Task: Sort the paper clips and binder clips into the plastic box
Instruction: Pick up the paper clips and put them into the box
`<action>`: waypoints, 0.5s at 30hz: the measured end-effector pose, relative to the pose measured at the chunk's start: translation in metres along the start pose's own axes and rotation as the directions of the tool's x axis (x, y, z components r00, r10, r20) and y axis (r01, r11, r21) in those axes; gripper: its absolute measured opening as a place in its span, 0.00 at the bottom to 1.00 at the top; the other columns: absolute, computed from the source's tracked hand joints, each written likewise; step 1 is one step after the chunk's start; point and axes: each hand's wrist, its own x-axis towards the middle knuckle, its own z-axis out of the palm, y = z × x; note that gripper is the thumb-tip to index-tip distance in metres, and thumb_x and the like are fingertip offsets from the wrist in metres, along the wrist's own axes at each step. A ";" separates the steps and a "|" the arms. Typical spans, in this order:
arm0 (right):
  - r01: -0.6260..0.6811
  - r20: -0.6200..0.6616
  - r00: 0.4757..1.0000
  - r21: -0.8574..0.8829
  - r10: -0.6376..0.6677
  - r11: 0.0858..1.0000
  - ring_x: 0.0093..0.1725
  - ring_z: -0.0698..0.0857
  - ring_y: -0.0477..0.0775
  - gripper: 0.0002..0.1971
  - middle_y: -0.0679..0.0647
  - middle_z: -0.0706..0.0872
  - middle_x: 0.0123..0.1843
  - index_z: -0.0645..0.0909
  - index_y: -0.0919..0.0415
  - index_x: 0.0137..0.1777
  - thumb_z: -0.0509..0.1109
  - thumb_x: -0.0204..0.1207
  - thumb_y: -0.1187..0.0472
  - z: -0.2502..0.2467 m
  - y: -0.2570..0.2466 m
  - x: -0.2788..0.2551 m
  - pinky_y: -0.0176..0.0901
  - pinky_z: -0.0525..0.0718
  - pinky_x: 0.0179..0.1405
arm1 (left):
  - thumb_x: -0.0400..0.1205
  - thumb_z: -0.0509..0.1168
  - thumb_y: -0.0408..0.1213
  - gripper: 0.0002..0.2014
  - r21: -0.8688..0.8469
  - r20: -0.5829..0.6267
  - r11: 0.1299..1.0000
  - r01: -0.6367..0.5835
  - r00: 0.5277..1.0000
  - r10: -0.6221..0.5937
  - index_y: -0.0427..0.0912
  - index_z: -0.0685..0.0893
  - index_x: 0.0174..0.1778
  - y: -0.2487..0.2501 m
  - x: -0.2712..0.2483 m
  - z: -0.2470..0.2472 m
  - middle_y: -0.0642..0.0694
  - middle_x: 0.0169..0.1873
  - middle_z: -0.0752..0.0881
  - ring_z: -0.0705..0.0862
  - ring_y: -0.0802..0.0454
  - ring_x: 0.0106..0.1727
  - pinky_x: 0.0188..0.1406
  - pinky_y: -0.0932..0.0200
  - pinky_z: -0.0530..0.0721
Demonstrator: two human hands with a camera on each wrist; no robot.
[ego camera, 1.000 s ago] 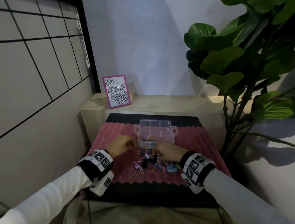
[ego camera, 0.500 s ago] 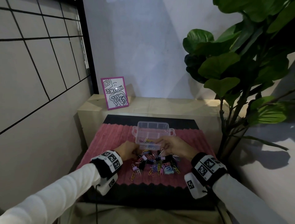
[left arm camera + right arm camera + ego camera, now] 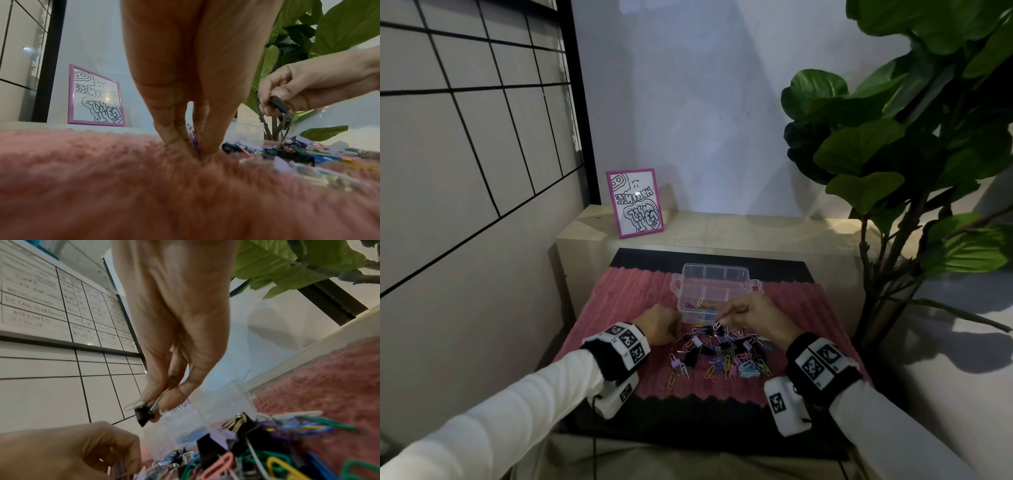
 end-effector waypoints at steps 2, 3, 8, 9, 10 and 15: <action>-0.020 0.026 0.999 0.028 0.020 0.999 0.35 0.87 0.40 0.07 0.55 0.89 0.39 0.86 0.72 0.48 0.71 0.71 0.71 -0.003 -0.002 0.001 0.29 0.85 0.39 | 0.75 0.64 0.33 0.10 0.011 0.035 1.000 0.015 0.999 -0.015 0.35 0.83 0.51 0.001 0.002 -0.003 0.38 0.51 0.87 0.84 0.44 0.53 0.44 0.60 0.76; -0.028 0.041 0.999 0.044 0.026 0.999 0.34 0.87 0.39 0.08 0.55 0.88 0.39 0.85 0.74 0.49 0.71 0.71 0.71 -0.004 -0.002 0.000 0.28 0.85 0.39 | 0.74 0.65 0.33 0.11 0.002 0.052 1.000 0.020 0.998 -0.020 0.35 0.83 0.50 0.001 0.003 -0.004 0.38 0.51 0.87 0.84 0.46 0.50 0.41 0.63 0.75; -0.045 0.022 0.999 0.138 0.043 0.989 0.34 0.88 0.39 0.07 0.55 0.88 0.38 0.84 0.76 0.47 0.71 0.71 0.73 -0.013 0.003 -0.008 0.28 0.84 0.37 | 0.74 0.68 0.26 0.04 -0.369 0.150 0.926 0.074 0.988 -0.019 0.39 0.82 0.41 -0.014 0.000 -0.018 0.42 0.35 0.86 0.83 0.66 0.23 0.26 0.76 0.80; -0.043 0.006 0.999 0.153 0.043 0.987 0.34 0.88 0.40 0.06 0.55 0.88 0.38 0.84 0.74 0.46 0.71 0.71 0.73 -0.015 0.005 -0.009 0.28 0.84 0.37 | 0.75 0.67 0.24 0.06 -0.451 0.160 0.888 0.088 0.987 -0.016 0.39 0.81 0.39 -0.018 -0.004 -0.022 0.45 0.33 0.85 0.84 0.66 0.24 0.27 0.74 0.82; -0.042 -0.007 0.999 0.175 0.044 0.984 0.34 0.88 0.41 0.05 0.56 0.88 0.38 0.84 0.73 0.45 0.71 0.71 0.73 -0.016 0.006 -0.009 0.30 0.84 0.37 | 0.75 0.66 0.23 0.07 -0.516 0.156 0.851 0.098 0.988 -0.019 0.40 0.80 0.38 -0.021 -0.007 -0.026 0.46 0.33 0.85 0.85 0.65 0.25 0.28 0.73 0.83; -0.059 -0.031 0.997 0.362 0.076 0.930 0.38 0.89 0.51 0.06 0.64 0.87 0.42 0.82 0.77 0.47 0.69 0.72 0.74 -0.018 0.009 -0.004 0.35 0.87 0.38 | 0.76 0.64 0.20 0.09 -0.707 0.073 0.704 0.061 0.997 -0.013 0.39 0.80 0.39 -0.029 -0.015 -0.039 0.52 0.25 0.89 0.88 0.60 0.29 0.33 0.69 0.86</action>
